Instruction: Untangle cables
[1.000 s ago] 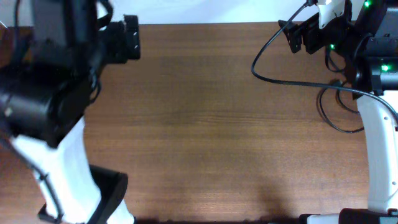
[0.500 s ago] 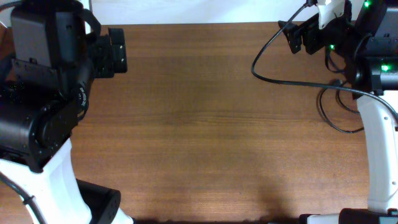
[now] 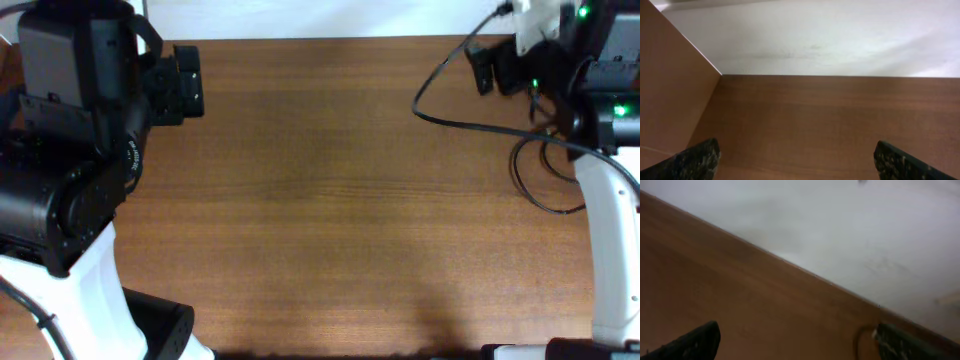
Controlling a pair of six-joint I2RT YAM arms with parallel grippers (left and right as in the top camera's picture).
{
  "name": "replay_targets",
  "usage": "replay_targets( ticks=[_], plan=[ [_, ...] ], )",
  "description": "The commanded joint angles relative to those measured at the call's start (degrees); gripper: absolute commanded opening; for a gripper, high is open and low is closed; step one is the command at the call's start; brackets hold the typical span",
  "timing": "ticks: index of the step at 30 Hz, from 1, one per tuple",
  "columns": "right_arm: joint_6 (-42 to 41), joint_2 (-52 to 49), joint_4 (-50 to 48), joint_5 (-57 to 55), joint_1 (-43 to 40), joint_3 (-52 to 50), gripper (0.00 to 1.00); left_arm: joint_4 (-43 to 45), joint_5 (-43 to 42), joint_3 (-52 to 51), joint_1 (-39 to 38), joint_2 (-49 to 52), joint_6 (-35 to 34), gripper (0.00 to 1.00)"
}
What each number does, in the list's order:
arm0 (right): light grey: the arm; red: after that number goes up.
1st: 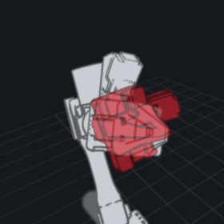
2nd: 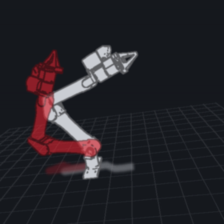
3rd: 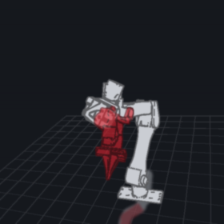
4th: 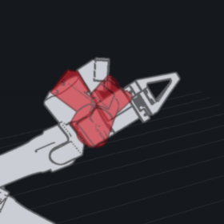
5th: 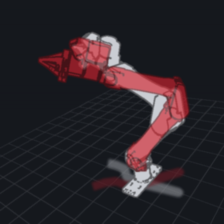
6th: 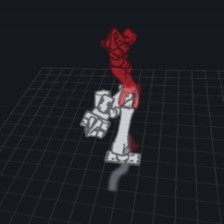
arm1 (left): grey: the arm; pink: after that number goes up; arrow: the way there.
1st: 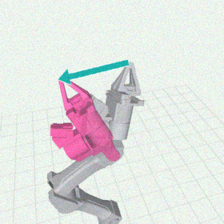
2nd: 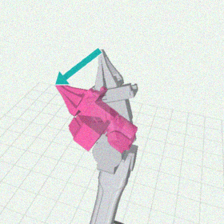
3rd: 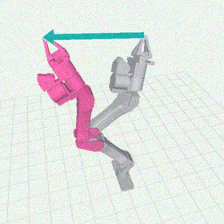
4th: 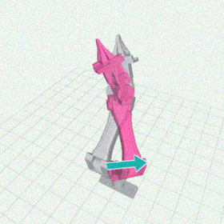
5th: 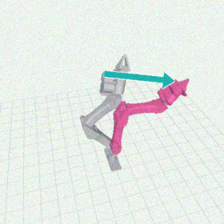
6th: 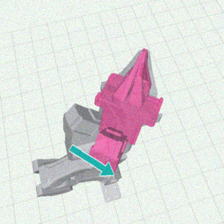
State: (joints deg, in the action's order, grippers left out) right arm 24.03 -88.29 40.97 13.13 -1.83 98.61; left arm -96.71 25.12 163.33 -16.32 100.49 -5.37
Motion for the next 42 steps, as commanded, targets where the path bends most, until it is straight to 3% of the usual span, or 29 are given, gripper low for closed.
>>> replay_targets(
  ticks=[1,4,6,9,19,23,25,29,42],
  plan=[
    [-0.2,9.1,-1.2,-5.8,-0.2,-4.7,0.99,0.0,0.8,-0.2,0.0,-0.5,0.7,0.99],
    [-0.3,22.9,-18.7,-6.3,-0.2,-25.4,0.98,0.0,0.8,-0.2,0.0,-0.5,0.7,0.99],
    [-0.3,34.4,-37.5,-6.3,-0.2,-45.8,0.99,0.0,0.8,-0.2,0.0,-0.5,0.7,0.99],
    [-0.3,51.8,-57.4,-6.3,-0.2,-70.8,0.99,0.0,0.8,-0.2,0.0,-0.5,0.7,0.99],
    [-0.3,79.6,-58.0,-6.3,-0.2,-95.0,0.99,0.0,0.8,-0.2,0.0,-0.5,0.7,0.99],
    [-0.4,84.8,-57.1,-6.1,-0.2,-98.3,0.99,0.0,0.8,-0.2,0.0,-0.5,0.7,0.99],
    [-0.5,87.3,-47.1,-6.1,-0.2,-98.3,0.99,0.0,0.8,-0.2,0.0,-0.5,0.7,0.99],
    [-0.5,88.1,-36.8,-7.0,-0.6,-98.3,0.99,0.0,0.8,-0.2,0.0,-0.5,0.7,0.99],
    [-0.5,88.0,-36.9,-7.4,-0.5,-98.3,0.99,0.2,-1.4,-0.2,0.0,-0.4,0.9,0.99]
  ],
)
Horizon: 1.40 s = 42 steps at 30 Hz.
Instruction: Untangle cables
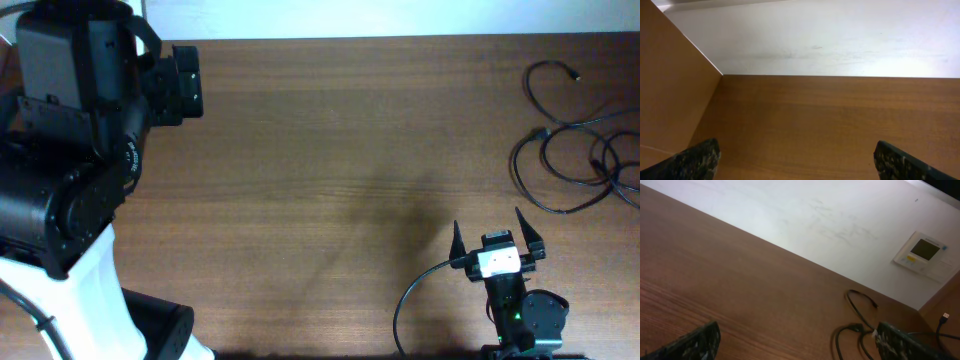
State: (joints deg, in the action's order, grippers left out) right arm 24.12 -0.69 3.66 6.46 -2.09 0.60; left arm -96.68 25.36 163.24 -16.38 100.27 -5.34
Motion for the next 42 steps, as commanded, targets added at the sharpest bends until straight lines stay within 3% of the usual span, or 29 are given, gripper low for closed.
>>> replay_targets(
  ticks=[1,5,8,12,17,20,22,24,26,28,42],
  plan=[
    [-0.5,0.4,0.4,-0.7,-0.2,-0.3,0.99,1.2,-2.6,-0.6,0.0,-0.2,0.9,0.99],
    [-0.5,0.4,0.4,-0.7,-0.2,-0.3,0.99,22.5,-3.6,-26.4,0.0,-11.3,0.9,0.99],
    [-0.5,0.4,0.4,-0.7,-0.2,-0.3,0.99,43.3,-5.8,-50.6,0.0,-23.6,0.9,0.99],
    [-0.5,0.4,0.4,-0.7,-0.2,-0.3,0.99,65.9,-7.9,-72.1,0.0,-32.5,0.9,0.99],
    [-0.5,0.4,0.4,-0.7,-0.2,-0.3,0.99,108.7,-11.3,-107.7,0.2,-45.7,2.0,0.99],
    [-0.5,0.4,0.4,-0.7,-0.2,-0.3,0.99,121.7,-20.3,-123.7,5.9,-55.4,3.9,0.99],
    [-0.5,0.4,0.4,-0.7,-0.2,-0.3,0.99,122.7,-23.1,-131.3,9.6,-63.7,3.9,0.99],
    [-0.5,0.4,0.4,-0.7,-0.2,-0.3,0.99,125.6,-26.3,-146.0,12.4,-78.2,5.1,0.99],
    [-0.5,0.4,0.4,-0.7,-0.2,-0.3,0.99,132.8,-30.4,-155.3,13.2,-84.4,8.2,0.99],
    [-0.5,0.4,0.4,-0.7,-0.2,-0.3,0.99,134.4,-31.8,-160.5,13.2,-88.1,9.6,0.99],
    [-0.5,0.4,0.4,-0.7,-0.2,-0.3,0.99,95.4,-32.0,-162.8,13.4,-96.6,11.5,0.99]
  ],
)
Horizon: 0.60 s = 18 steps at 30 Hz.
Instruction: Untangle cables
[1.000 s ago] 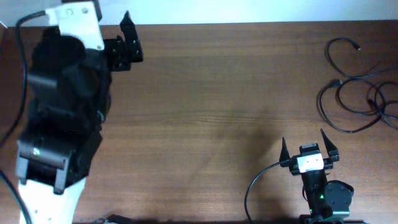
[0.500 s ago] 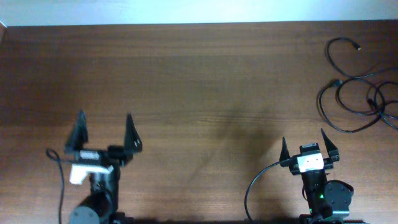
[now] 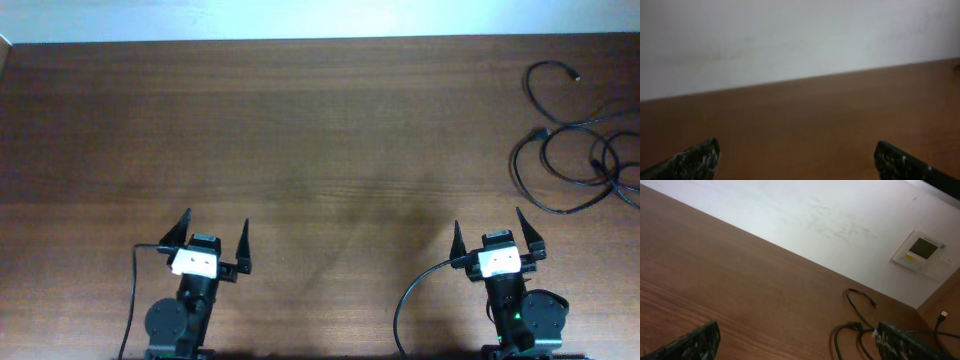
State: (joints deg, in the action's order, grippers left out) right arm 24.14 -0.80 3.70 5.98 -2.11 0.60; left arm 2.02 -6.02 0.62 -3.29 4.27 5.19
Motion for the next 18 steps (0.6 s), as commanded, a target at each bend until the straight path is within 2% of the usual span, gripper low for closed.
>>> replay_targets(
  ticks=[1,4,18],
  plan=[
    [-0.6,0.5,0.4,-0.2,-0.2,-0.3,0.99,-5.4,-0.6,-0.2,0.3,-1.0,1.0,0.99],
    [-0.6,0.5,0.4,-0.3,-0.2,-0.3,0.99,-6.2,-0.2,-0.2,0.3,-2.6,3.5,0.99],
    [-0.6,0.5,0.4,-0.3,-0.2,-0.3,0.99,-6.4,1.5,-0.2,0.3,-3.3,4.2,0.99]
  ],
)
